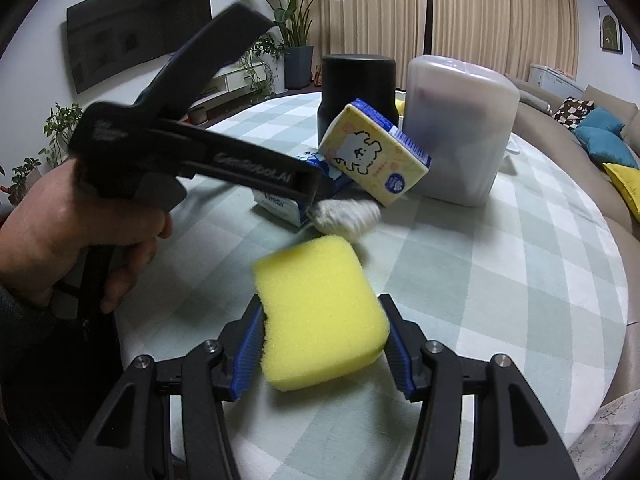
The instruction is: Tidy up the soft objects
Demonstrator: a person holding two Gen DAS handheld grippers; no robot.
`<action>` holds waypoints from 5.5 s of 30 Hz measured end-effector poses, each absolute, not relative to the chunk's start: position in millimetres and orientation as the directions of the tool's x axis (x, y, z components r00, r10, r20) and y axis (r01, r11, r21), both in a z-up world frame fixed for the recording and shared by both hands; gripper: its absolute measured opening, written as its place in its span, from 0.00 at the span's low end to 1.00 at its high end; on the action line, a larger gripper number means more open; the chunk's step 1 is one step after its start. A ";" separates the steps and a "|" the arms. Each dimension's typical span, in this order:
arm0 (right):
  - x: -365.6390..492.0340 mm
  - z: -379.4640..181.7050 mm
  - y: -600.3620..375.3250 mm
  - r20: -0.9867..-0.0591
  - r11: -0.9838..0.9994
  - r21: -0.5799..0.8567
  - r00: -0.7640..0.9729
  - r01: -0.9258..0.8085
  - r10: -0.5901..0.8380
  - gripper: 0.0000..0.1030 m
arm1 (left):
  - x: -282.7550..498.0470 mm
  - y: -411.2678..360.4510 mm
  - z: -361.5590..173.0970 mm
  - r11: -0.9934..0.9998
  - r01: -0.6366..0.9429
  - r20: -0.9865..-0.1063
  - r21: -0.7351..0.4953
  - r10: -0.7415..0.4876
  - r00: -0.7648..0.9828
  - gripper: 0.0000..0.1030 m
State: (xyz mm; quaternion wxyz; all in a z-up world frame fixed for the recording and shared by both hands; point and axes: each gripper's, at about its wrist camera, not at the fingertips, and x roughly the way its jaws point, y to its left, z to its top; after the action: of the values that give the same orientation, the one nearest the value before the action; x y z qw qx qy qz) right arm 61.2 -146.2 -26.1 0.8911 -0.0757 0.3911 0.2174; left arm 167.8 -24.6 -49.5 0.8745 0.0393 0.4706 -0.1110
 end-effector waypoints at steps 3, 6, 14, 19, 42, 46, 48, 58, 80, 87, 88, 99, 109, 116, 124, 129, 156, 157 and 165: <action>62.5 -26.8 -149.2 -0.732 0.899 0.044 0.598 -0.436 0.326 0.56 | 164.6 -21.7 -46.0 0.976 0.216 -0.823 -0.032 -0.149 0.548 0.48; 62.1 -23.9 -150.4 -0.723 0.900 0.043 0.608 -0.433 0.327 0.56 | 161.9 -15.1 -44.3 0.974 0.215 -0.823 -0.068 -0.176 0.539 0.49; 59.2 -15.3 -155.0 -0.714 0.903 0.038 0.621 -0.427 0.323 0.56 | 120.5 -12.4 -39.5 0.968 0.238 -0.825 -0.079 -0.197 0.529 0.49; 59.0 -10.6 -161.3 -0.729 0.909 0.057 0.605 -0.413 0.320 0.55 | 85.8 -11.0 -34.8 0.957 0.267 -0.822 -0.109 -0.238 0.517 0.49; 45.1 49.2 -237.6 -0.726 0.945 0.103 0.626 -0.310 0.285 0.55 | 49.4 -4.7 45.4 0.905 0.372 -0.724 -0.204 -0.396 0.565 0.49; 54.8 82.5 -256.3 -0.692 0.947 0.094 0.664 -0.306 0.283 0.55 | 68.5 -1.7 91.7 0.902 0.404 -0.669 -0.153 -0.395 0.629 0.49; 63.0 99.4 -263.6 -0.672 0.949 0.081 0.687 -0.306 0.278 0.55 | 85.6 2.9 115.2 0.907 0.404 -0.645 -0.117 -0.379 0.664 0.49; 136.3 207.0 -285.3 -0.552 0.943 -0.073 0.801 -0.325 0.234 0.55 | 183.0 11.8 201.4 0.923 0.384 -0.562 -0.009 -0.322 0.762 0.49; 386.2 268.7 -272.8 -0.598 0.943 -0.091 0.775 -0.319 0.205 0.55 | 374.1 -13.9 188.1 0.941 0.331 -0.655 0.076 -0.203 0.728 0.49; 438.1 228.9 -259.5 -0.648 0.927 -0.045 0.717 -0.373 0.257 0.55 | 411.1 -20.8 145.2 0.937 0.347 -0.695 0.041 -0.223 0.683 0.49; 444.1 216.7 -258.5 -0.661 0.923 -0.039 0.703 -0.382 0.263 0.55 | 414.0 -22.2 136.1 0.934 0.356 -0.703 0.032 -0.232 0.672 0.49; 464.5 100.3 -251.4 -0.794 0.875 0.009 0.529 -0.484 0.301 0.55 | 423.8 -38.1 49.4 0.916 0.399 -0.792 0.026 -0.225 0.568 0.49; 449.8 36.6 -221.7 -0.873 0.780 0.006 0.377 -0.625 0.309 0.55 | 420.9 -51.1 4.5 0.894 0.446 -0.848 0.040 -0.206 0.488 0.49; 444.0 14.2 -220.1 -0.892 0.761 0.013 0.337 -0.649 0.302 0.55 | 414.7 -52.7 -14.8 0.886 0.462 -0.864 0.049 -0.194 0.464 0.49; 440.3 -4.3 -221.0 -0.908 0.756 0.014 0.309 -0.654 0.284 0.53 | 414.2 -52.4 -14.7 0.886 0.461 -0.860 0.051 -0.196 0.471 0.49; 440.4 -7.2 -221.1 -0.911 0.757 0.018 0.301 -0.653 0.281 0.53 | 415.6 -53.8 -16.0 0.885 0.461 -0.862 0.058 -0.189 0.471 0.50; 431.6 31.7 -240.5 -0.829 0.779 -0.053 0.462 -0.625 0.314 0.94 | 405.2 -34.0 25.7 0.917 0.396 -0.768 0.054 -0.215 0.603 0.98; 431.3 35.2 -242.9 -0.823 0.780 -0.053 0.470 -0.623 0.320 0.97 | 403.5 -30.2 30.3 0.922 0.384 -0.759 0.052 -0.213 0.615 1.00; 425.6 74.7 -268.2 -0.757 0.837 -0.086 0.582 -0.541 0.298 1.00 | 382.2 -5.0 61.5 0.942 0.333 -0.711 0.031 -0.213 0.670 1.00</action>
State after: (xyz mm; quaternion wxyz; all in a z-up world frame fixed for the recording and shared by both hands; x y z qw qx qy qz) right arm 425.6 -268.2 74.7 0.8755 -0.1560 0.3898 0.2394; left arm 382.2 -5.0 61.5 0.9102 0.0793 0.3778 -0.1500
